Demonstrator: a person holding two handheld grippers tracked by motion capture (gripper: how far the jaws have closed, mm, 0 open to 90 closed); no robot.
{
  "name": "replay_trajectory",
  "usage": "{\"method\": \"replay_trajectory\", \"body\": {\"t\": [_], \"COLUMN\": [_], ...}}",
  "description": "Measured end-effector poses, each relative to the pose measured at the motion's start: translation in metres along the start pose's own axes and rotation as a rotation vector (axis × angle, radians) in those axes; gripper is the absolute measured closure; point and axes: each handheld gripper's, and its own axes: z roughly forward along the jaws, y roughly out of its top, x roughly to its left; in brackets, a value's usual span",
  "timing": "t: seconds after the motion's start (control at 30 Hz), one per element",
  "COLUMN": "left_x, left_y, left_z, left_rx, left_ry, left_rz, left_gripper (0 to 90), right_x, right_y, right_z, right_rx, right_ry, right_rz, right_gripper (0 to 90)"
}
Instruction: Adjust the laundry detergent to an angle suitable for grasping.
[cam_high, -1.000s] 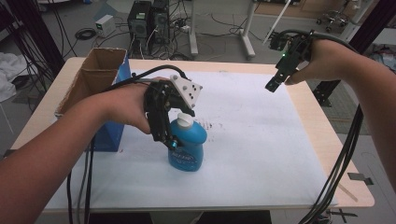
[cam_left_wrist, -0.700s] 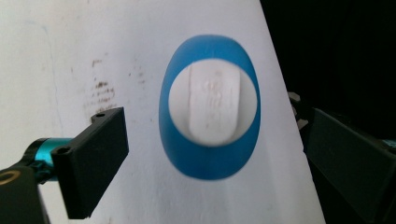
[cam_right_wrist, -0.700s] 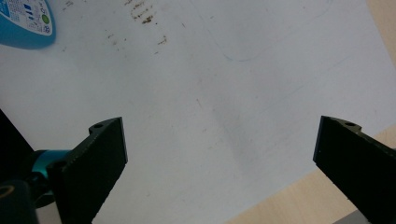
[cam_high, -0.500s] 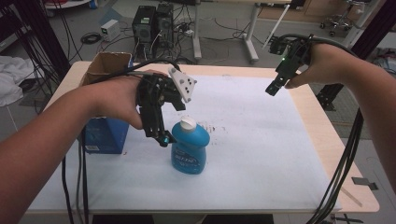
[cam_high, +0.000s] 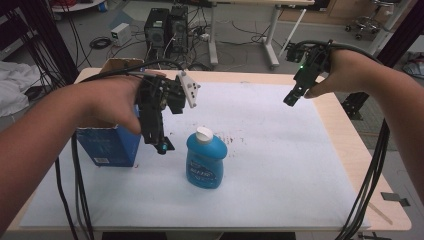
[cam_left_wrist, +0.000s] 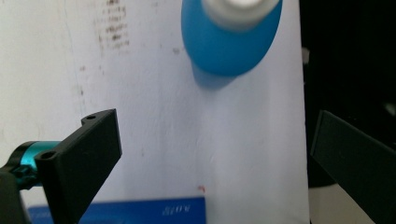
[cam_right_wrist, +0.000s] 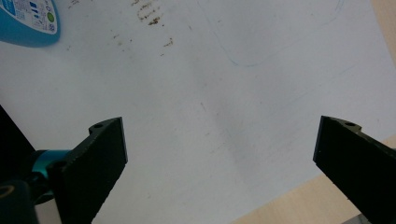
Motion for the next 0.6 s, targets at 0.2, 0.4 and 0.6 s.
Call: {"method": "replay_trajectory", "body": {"t": [0.2,0.4,0.6], "left_x": [0.001,0.002,0.013], "left_y": [-0.002,-0.004,-0.007], "left_z": [-0.005,-0.006,-0.005], "left_rx": [0.065,0.133,0.15], "left_ry": [-0.007,0.009,0.016], "left_rz": [-0.041,-0.059,-0.086], "left_gripper": [1.7,1.7,1.8], "right_x": [0.001,0.002,0.003], "right_y": [0.003,0.006,0.016], "right_z": [0.0,-0.002,0.0], "right_rx": [0.0,0.0,-0.002], "right_ry": [0.0,0.005,0.025], "right_rz": [0.002,-0.016,-0.047], "right_gripper": [2.1,2.1,2.1]}}
